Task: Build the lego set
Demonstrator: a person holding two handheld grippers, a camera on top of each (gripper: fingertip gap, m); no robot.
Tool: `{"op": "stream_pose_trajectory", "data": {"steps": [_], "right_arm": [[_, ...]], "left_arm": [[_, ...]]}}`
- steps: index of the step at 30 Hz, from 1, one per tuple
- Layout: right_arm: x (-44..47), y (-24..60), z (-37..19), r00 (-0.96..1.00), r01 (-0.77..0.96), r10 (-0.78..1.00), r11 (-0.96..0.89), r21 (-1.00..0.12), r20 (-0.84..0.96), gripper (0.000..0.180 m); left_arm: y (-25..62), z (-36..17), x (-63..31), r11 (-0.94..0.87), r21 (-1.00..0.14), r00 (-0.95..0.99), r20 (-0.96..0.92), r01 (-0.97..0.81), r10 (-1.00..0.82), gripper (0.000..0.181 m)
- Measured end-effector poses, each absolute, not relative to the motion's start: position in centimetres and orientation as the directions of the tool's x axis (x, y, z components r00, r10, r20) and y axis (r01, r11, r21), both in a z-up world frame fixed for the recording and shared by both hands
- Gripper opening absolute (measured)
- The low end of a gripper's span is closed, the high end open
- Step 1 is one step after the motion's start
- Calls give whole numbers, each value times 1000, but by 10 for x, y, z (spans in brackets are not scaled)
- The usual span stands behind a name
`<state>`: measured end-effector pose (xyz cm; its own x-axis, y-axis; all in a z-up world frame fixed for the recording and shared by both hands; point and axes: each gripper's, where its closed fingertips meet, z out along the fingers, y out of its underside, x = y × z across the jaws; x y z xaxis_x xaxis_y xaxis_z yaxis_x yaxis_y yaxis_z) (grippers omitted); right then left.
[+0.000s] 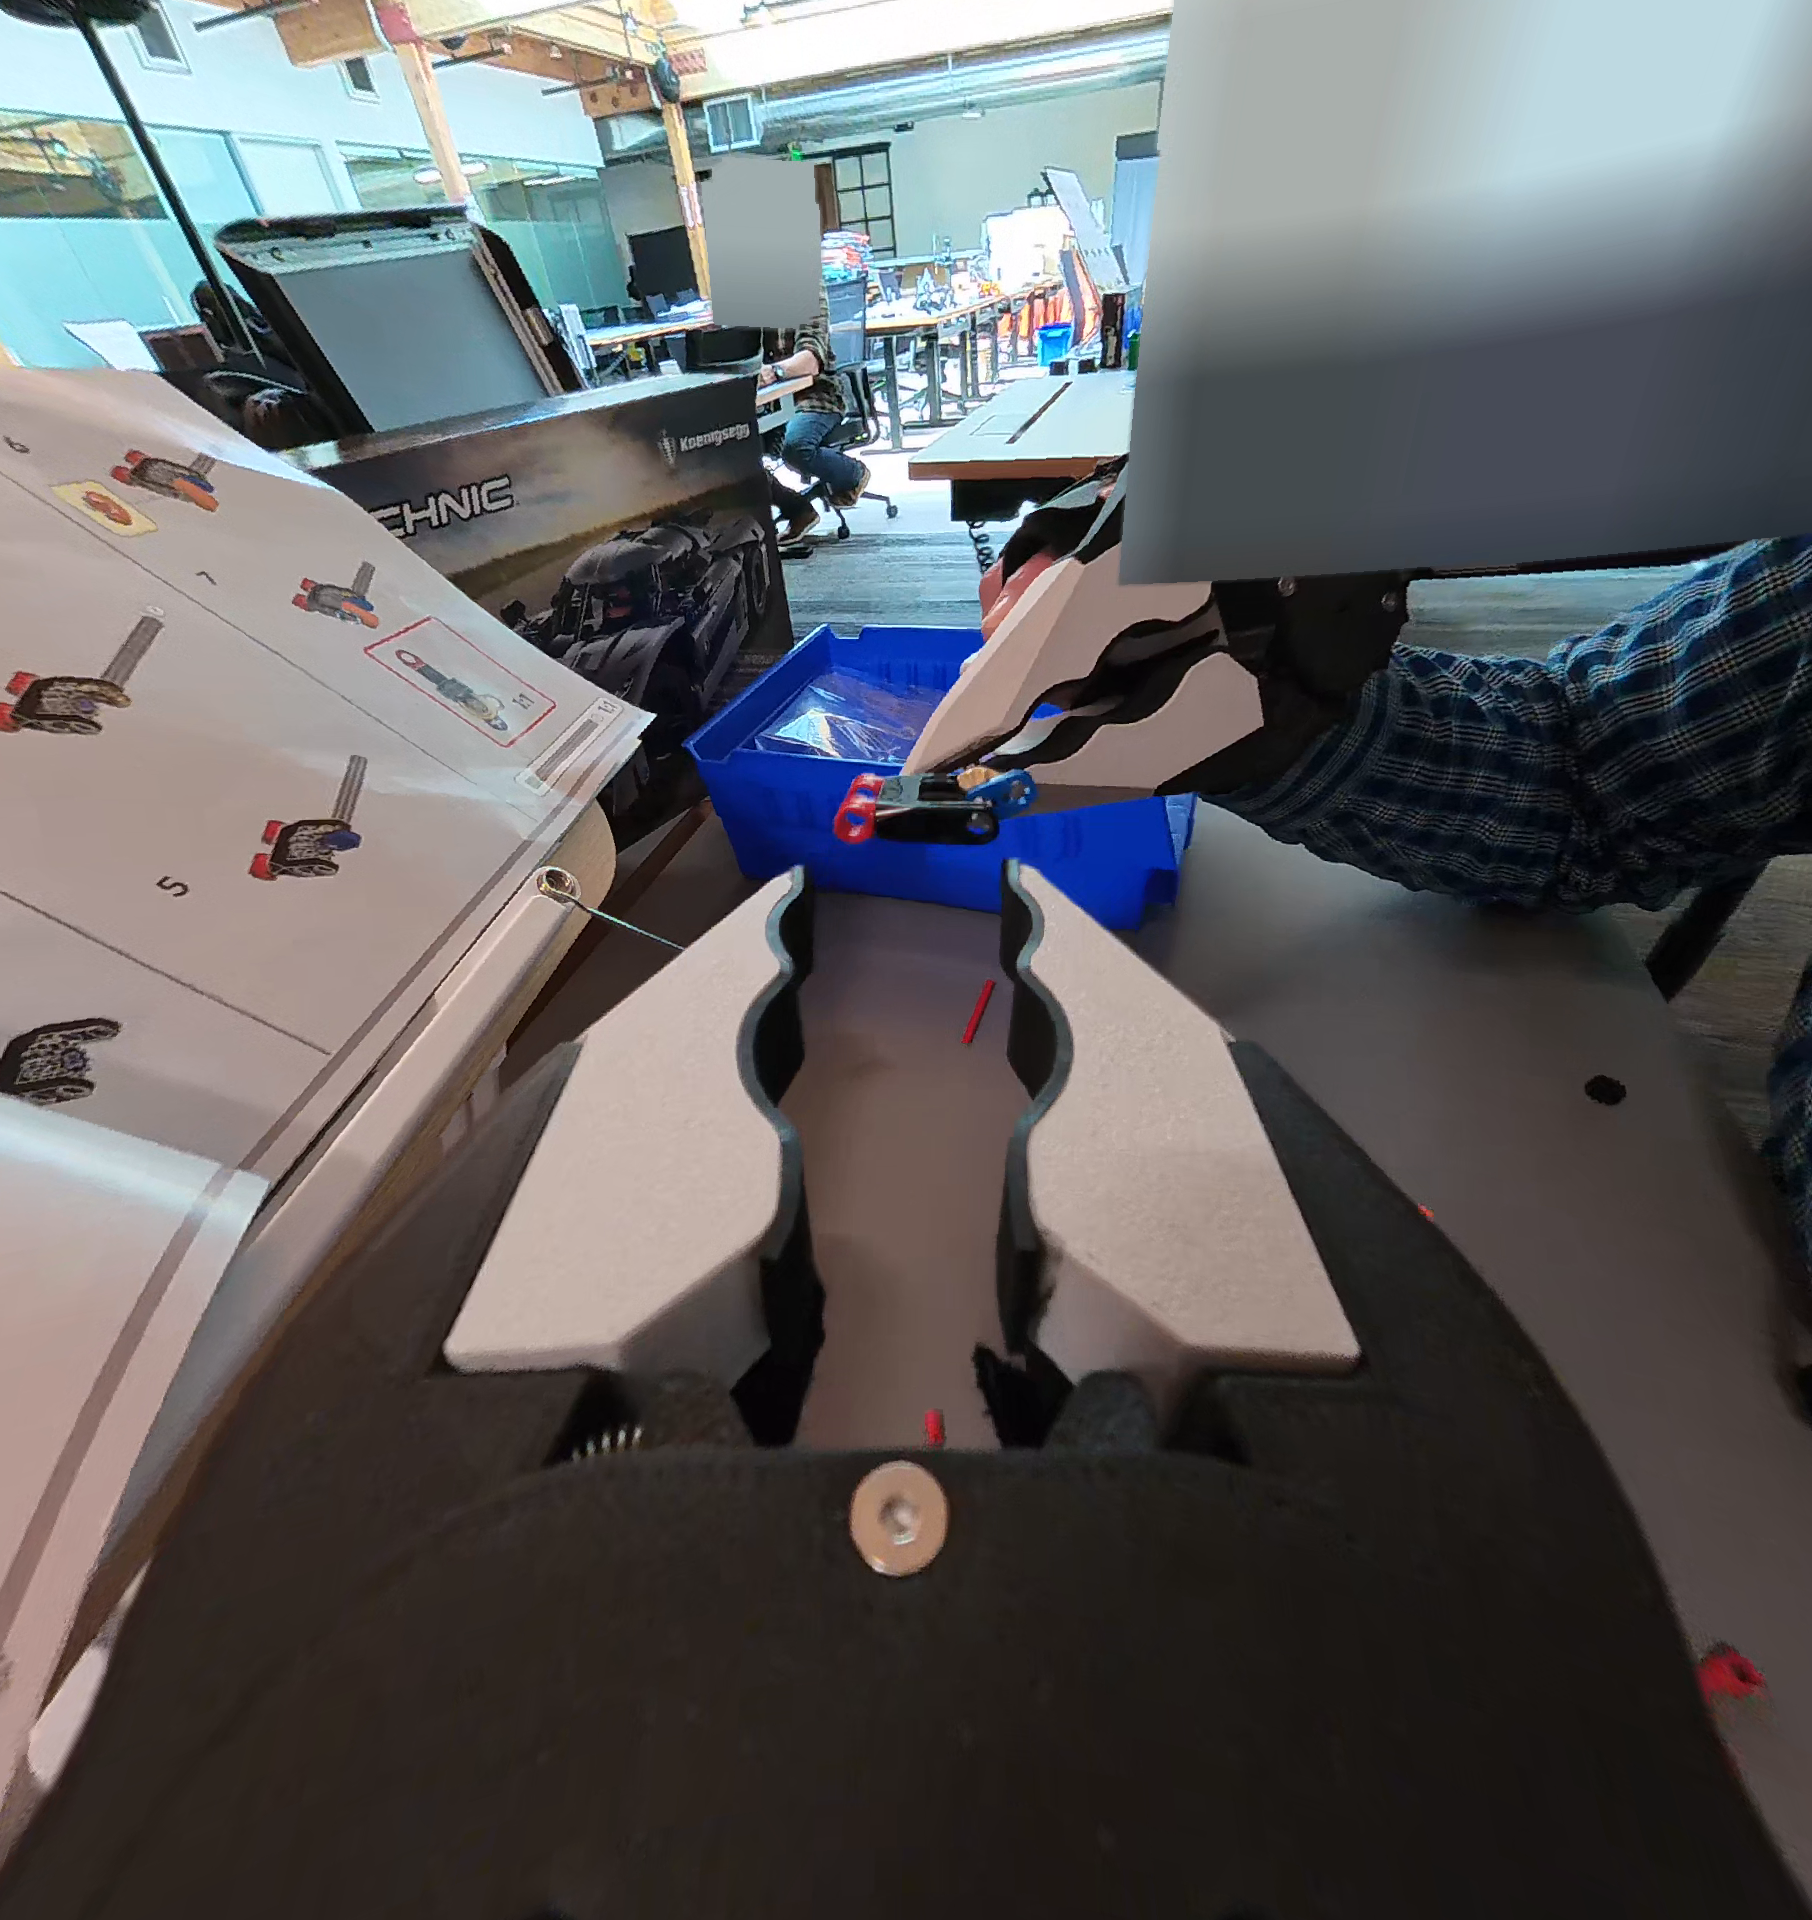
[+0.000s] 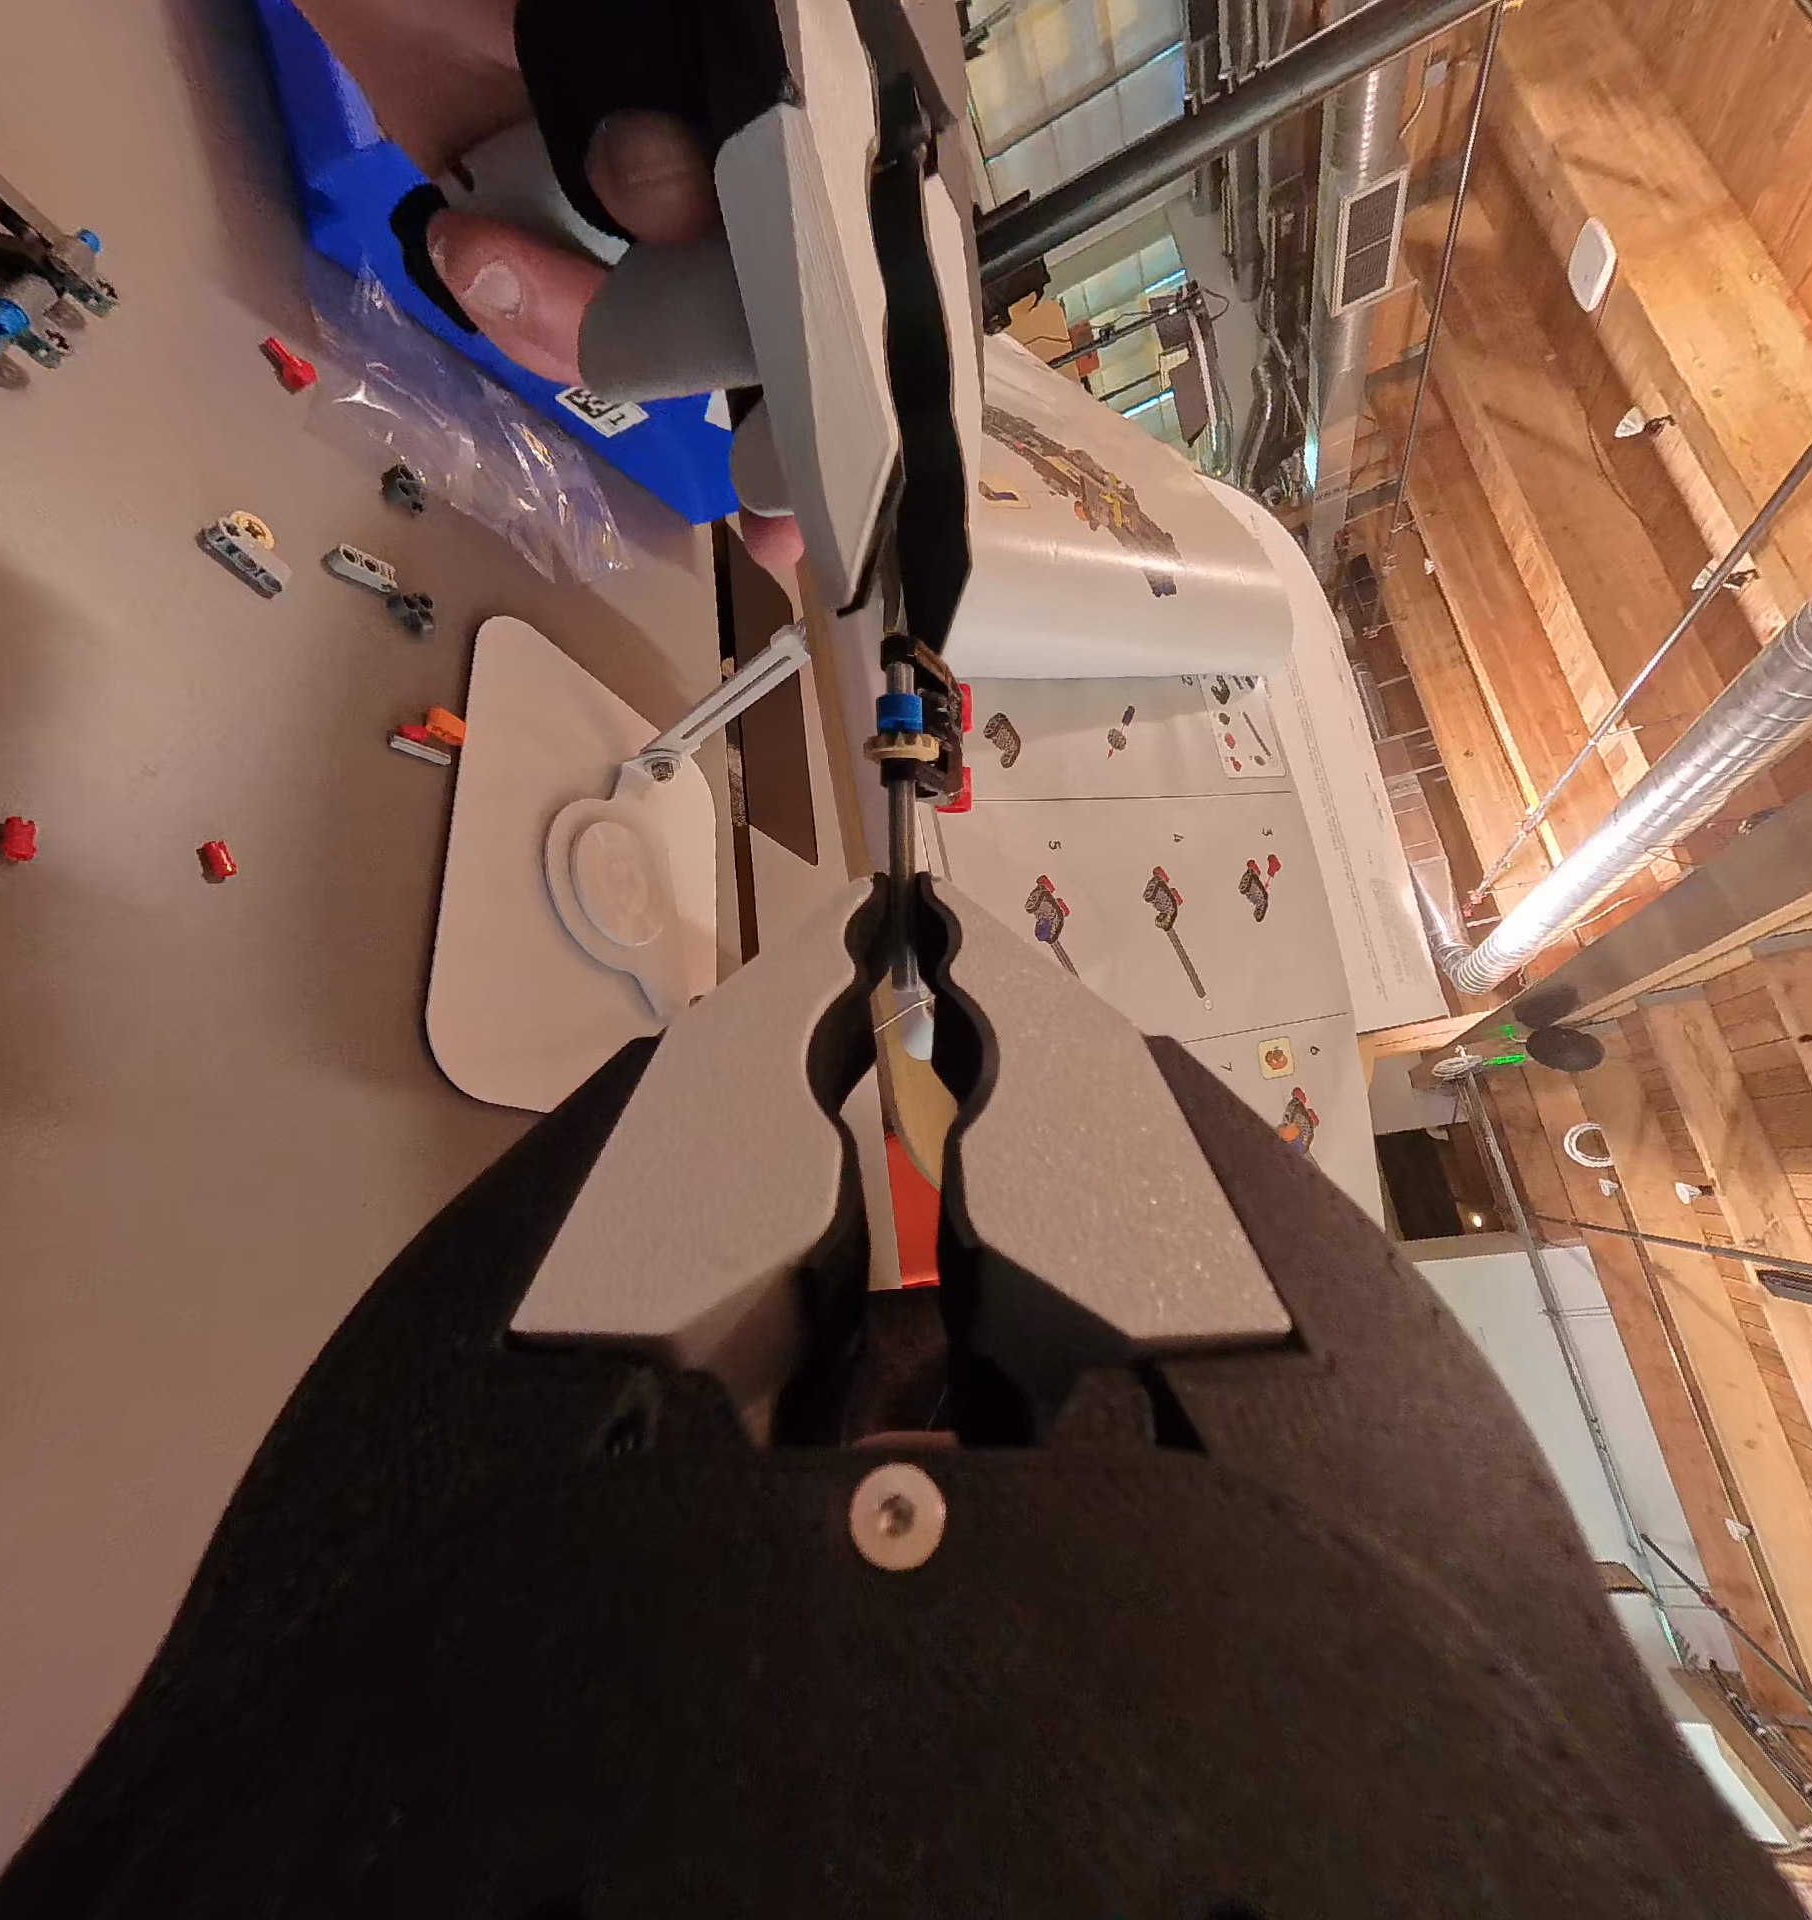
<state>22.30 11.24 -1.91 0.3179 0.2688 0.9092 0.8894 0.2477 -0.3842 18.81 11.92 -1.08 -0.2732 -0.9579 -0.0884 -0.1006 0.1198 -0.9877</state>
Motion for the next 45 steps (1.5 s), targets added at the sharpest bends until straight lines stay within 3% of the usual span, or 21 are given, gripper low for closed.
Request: {"op": "stream_pose_trajectory", "data": {"steps": [16,24,30,35,40,45], "right_arm": [[215,99,0,318,876,239,295,-381,917,0],[202,83,13,308,867,216,338,-367,926,0],[183,58,21,271,863,200,382,-330,941,0],[165,38,21,232,862,194,414,-294,953,0],[166,30,19,228,862,192,417,-290,955,0],[167,29,14,212,866,192,418,-275,958,0]], "left_arm": [[113,37,134,163,-970,2,-166,-178,-986,36],[77,33,110,168,-958,104,-196,-231,-975,40],[60,38,125,249,-941,96,-277,-228,-956,52],[38,32,147,258,-941,-23,-259,-218,-965,62],[20,30,151,248,-947,-108,-230,-204,-967,52],[12,24,151,208,-956,-156,-178,-205,-972,54]]}}
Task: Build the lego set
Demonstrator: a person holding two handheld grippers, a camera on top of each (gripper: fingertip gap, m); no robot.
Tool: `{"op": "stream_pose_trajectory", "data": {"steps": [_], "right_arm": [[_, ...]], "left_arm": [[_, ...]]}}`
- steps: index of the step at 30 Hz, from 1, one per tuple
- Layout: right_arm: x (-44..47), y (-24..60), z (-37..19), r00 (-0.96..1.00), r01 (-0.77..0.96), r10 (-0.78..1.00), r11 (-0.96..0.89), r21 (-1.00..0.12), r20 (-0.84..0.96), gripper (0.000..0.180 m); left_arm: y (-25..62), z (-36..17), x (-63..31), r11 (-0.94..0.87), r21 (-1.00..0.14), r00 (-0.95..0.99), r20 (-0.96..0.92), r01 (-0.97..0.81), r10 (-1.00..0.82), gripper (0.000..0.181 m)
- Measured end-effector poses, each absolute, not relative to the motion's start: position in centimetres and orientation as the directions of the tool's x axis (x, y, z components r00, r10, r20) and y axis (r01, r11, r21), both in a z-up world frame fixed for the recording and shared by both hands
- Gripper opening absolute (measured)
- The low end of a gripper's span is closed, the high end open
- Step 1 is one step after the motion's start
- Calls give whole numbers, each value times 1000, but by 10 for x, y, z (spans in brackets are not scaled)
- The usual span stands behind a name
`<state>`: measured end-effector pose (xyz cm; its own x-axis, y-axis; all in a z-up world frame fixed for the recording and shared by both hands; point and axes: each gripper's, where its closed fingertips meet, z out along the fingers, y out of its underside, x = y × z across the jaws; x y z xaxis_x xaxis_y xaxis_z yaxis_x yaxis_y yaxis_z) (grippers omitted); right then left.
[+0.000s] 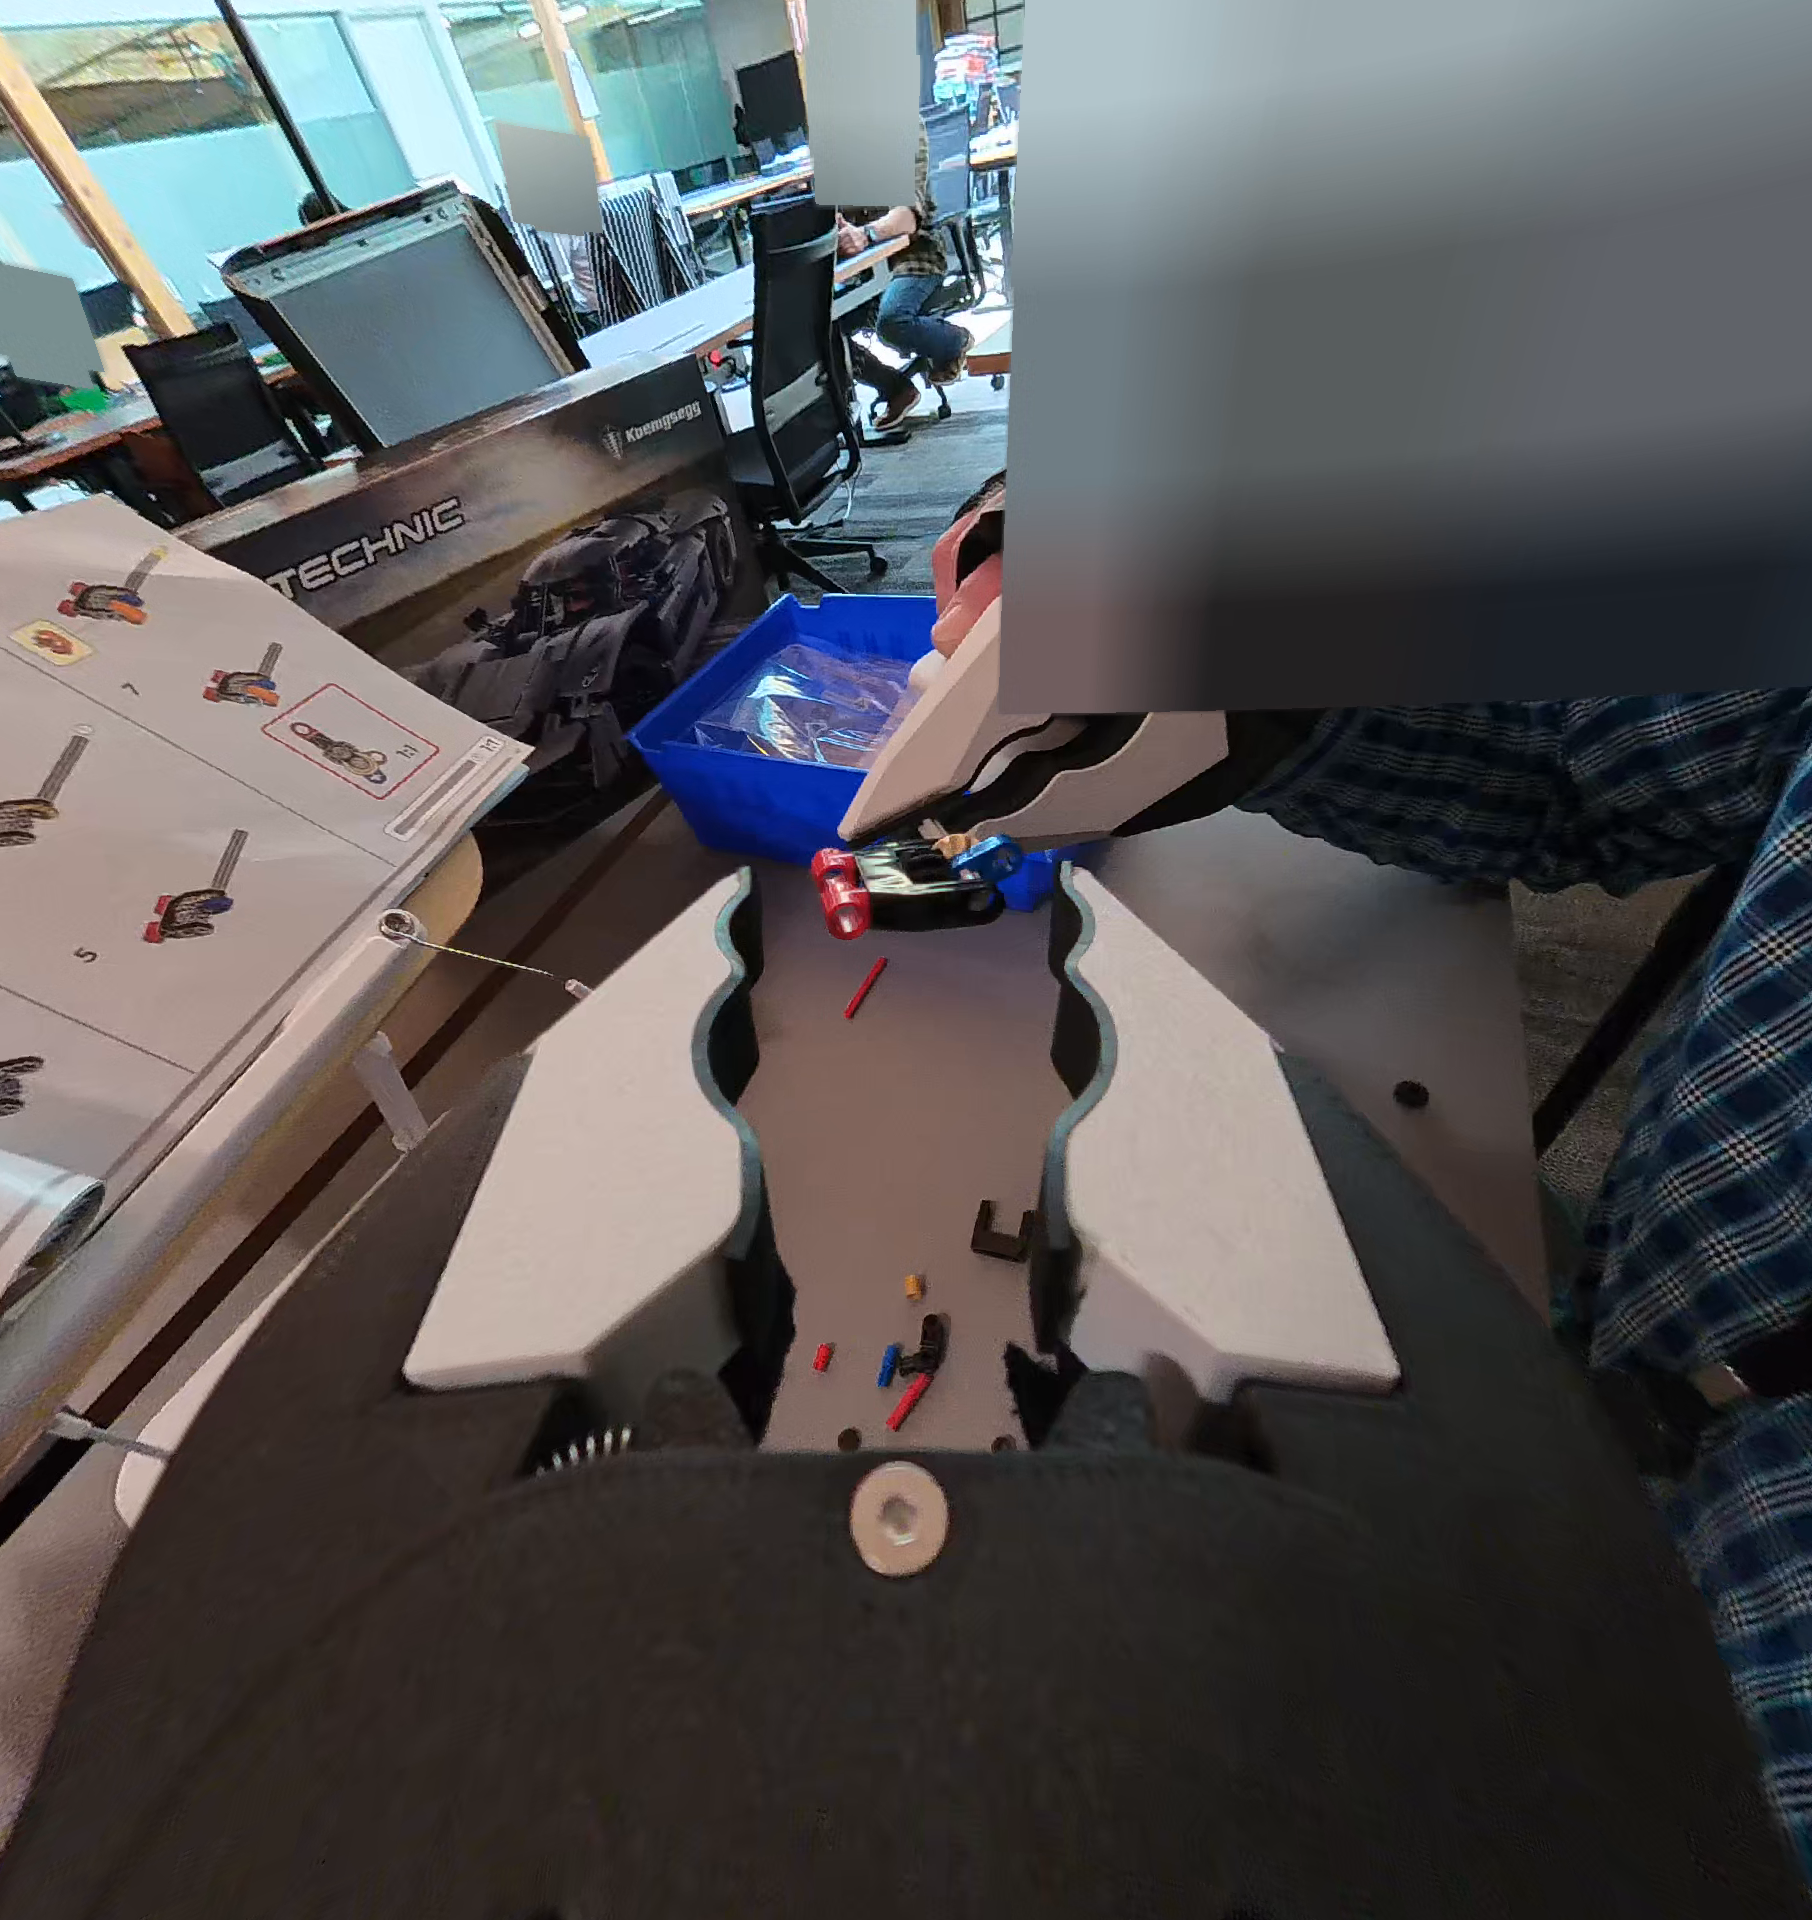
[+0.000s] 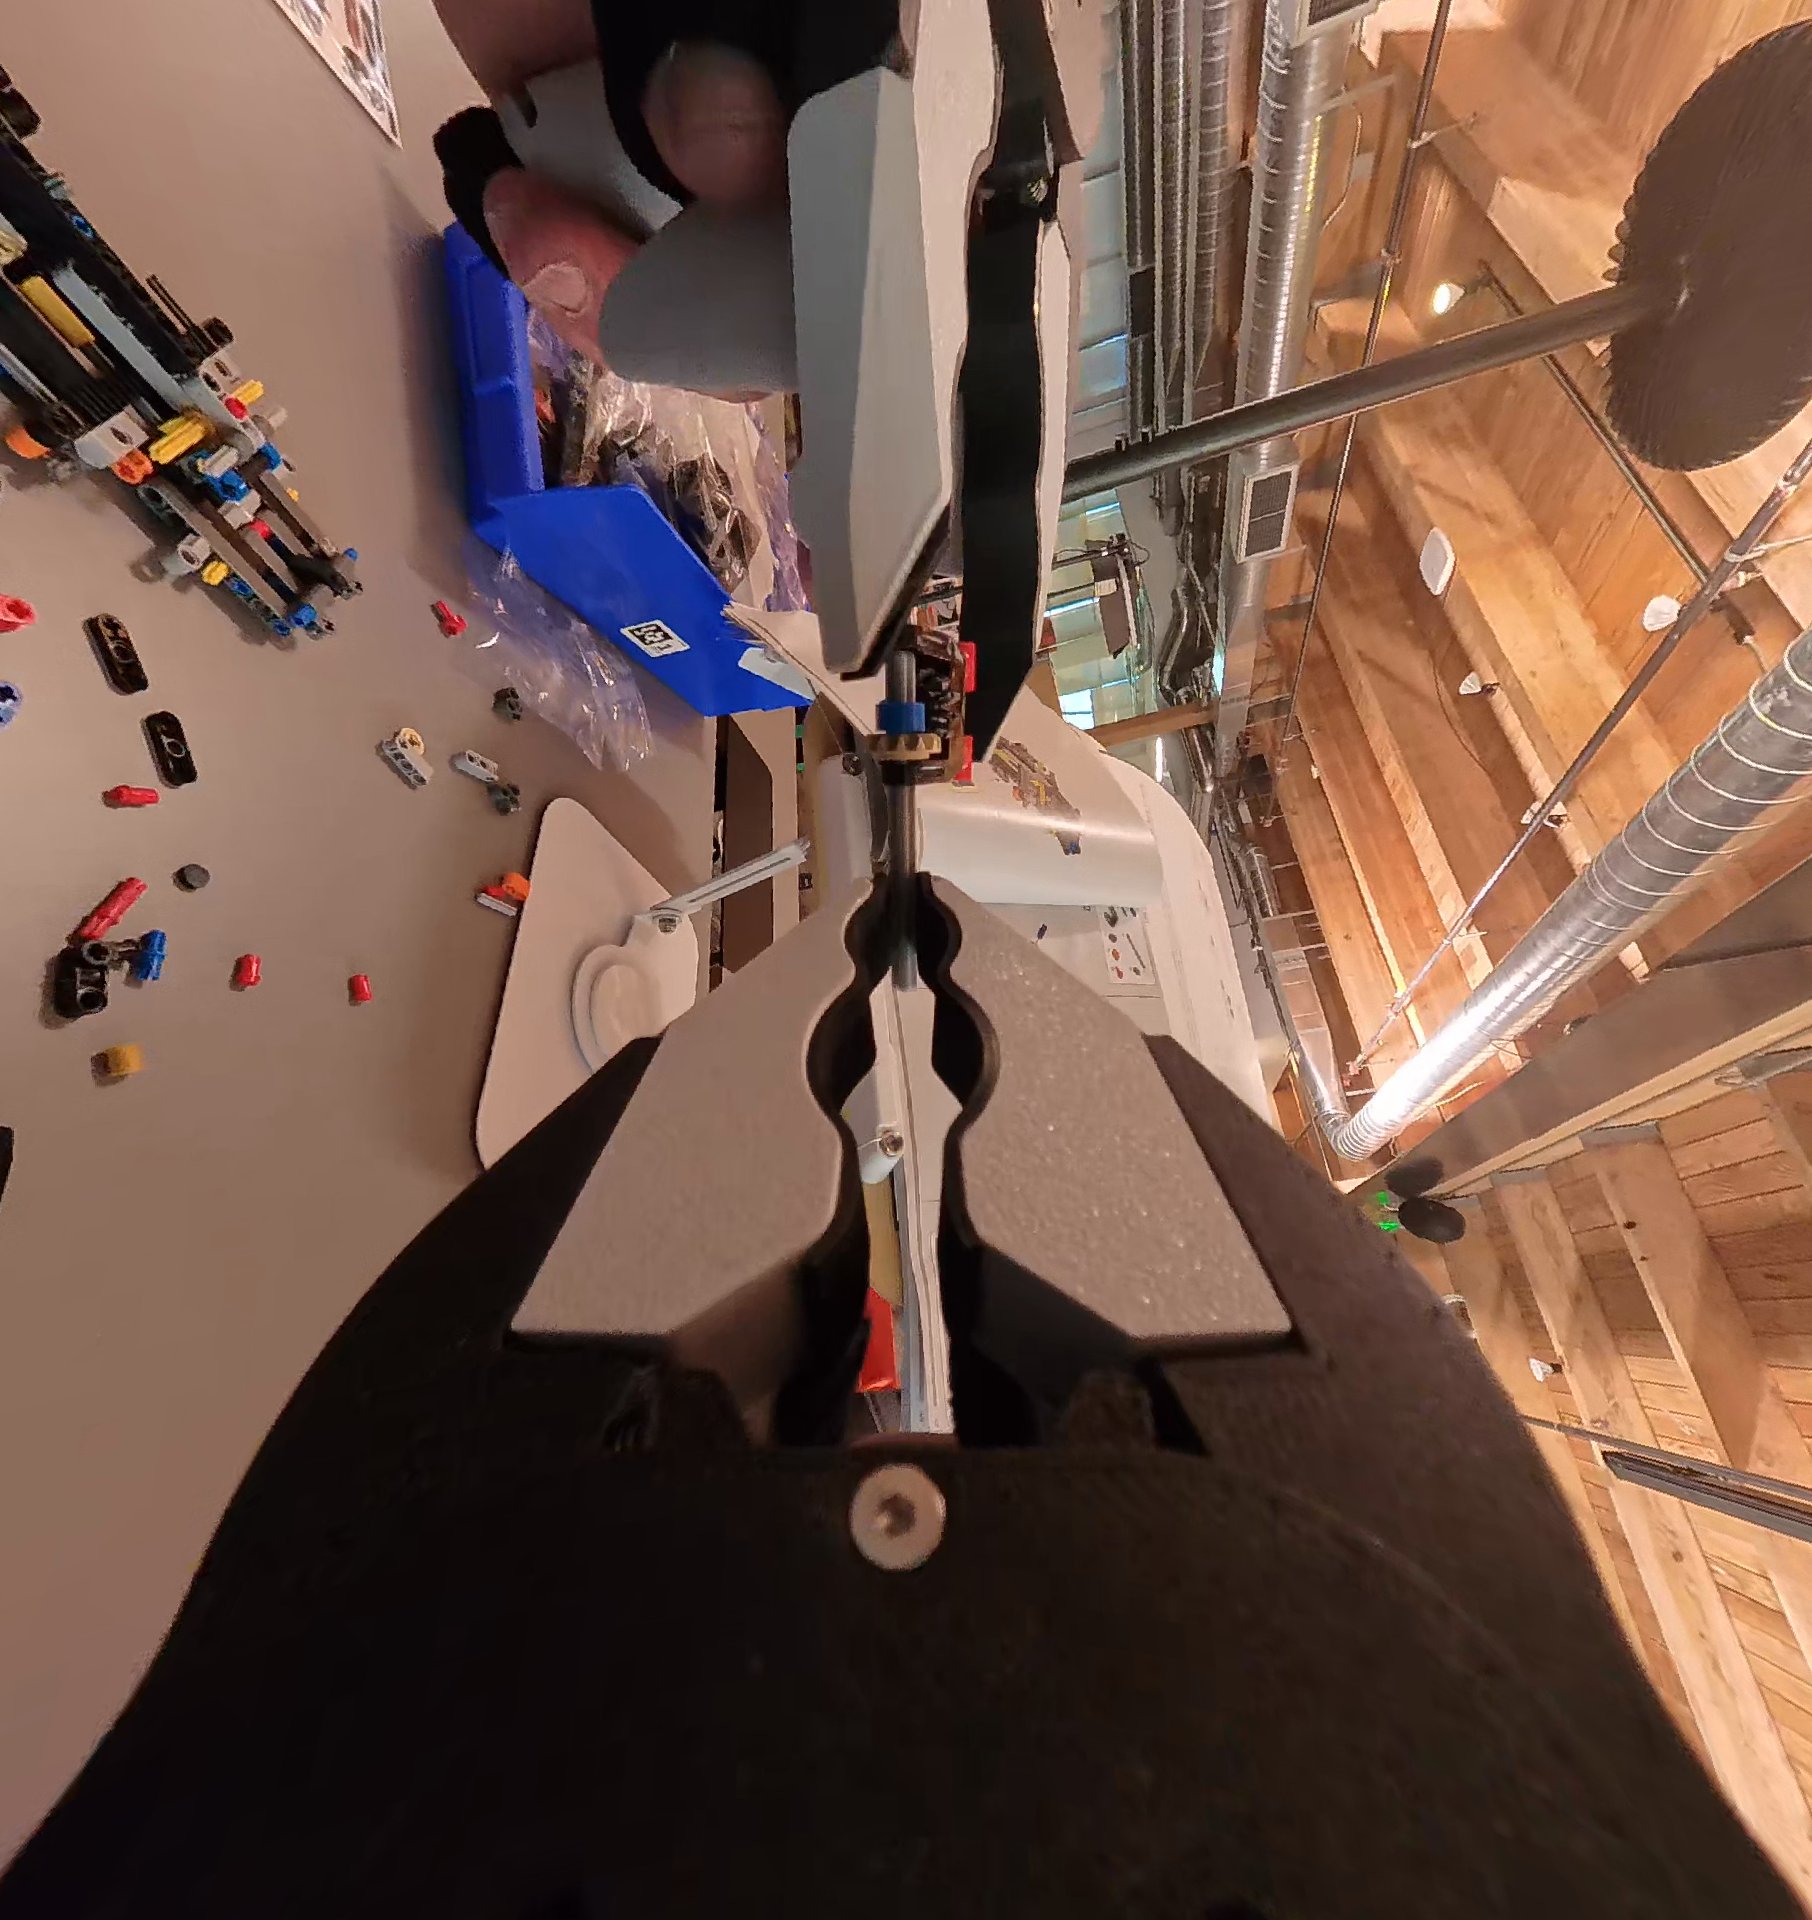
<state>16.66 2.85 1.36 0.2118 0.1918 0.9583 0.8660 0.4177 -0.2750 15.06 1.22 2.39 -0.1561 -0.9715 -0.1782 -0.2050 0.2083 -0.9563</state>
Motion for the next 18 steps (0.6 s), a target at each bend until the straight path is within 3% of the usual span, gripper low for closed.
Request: {"op": "stream_pose_trajectory", "data": {"steps": [5,18], "right_arm": [[172,29,9,193,881,189,399,-255,963,0],[169,23,-13,219,868,281,381,-318,934,0]], "left_arm": [[14,22,155,213,-960,-129,-191,-183,-973,32],[10,1,151,237,-950,-108,-219,-202,-970,30]]}}
